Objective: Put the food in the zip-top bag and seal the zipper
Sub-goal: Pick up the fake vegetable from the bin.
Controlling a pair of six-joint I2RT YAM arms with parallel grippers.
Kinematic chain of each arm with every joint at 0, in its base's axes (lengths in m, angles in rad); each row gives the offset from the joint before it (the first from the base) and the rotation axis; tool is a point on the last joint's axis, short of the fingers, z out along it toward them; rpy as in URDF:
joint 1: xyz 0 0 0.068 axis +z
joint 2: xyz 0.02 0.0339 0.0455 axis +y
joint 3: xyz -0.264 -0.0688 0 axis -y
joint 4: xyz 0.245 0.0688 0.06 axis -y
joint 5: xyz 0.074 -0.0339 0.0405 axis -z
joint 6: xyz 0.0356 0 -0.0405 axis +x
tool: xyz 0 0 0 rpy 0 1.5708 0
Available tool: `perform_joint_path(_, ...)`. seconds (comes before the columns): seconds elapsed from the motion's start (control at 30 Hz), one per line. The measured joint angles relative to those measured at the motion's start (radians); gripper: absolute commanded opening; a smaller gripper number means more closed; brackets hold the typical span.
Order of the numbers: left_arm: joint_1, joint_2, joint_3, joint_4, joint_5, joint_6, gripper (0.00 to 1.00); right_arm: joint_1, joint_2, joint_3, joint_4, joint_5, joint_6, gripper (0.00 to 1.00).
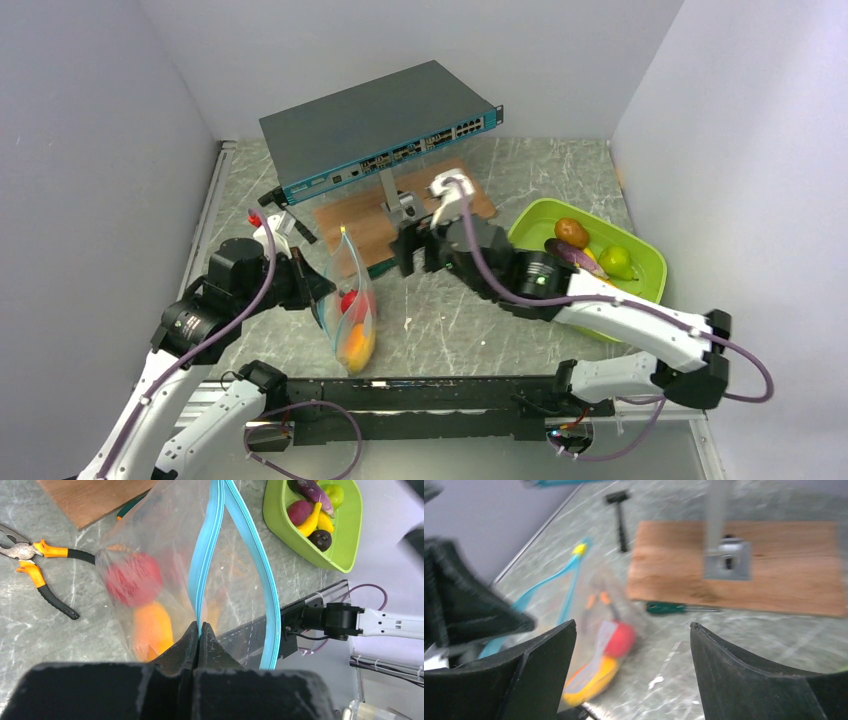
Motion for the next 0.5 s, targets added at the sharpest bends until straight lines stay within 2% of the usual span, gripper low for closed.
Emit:
perform_joint_path(0.1, 0.000, 0.010, 0.008, -0.005, 0.000, 0.018, 0.00, -0.086, -0.101, -0.051, -0.008, 0.088, 0.005, 0.86)
perform_joint_path(0.23, 0.000, -0.010, 0.006, 0.000, 0.002, 0.022, 0.00, -0.358, -0.205, -0.201, -0.024, 0.136, 0.080, 0.91)
perform_joint_path(0.33, 0.000, -0.047, -0.008, 0.010, 0.001, 0.021, 0.00, -0.536, -0.212, -0.316, -0.061, 0.149, 0.167, 0.93)
perform_joint_path(0.5, 0.000, -0.061, -0.012, 0.013, -0.006, 0.023, 0.00, -0.748, -0.174, -0.439, -0.114, 0.102, 0.292, 0.95)
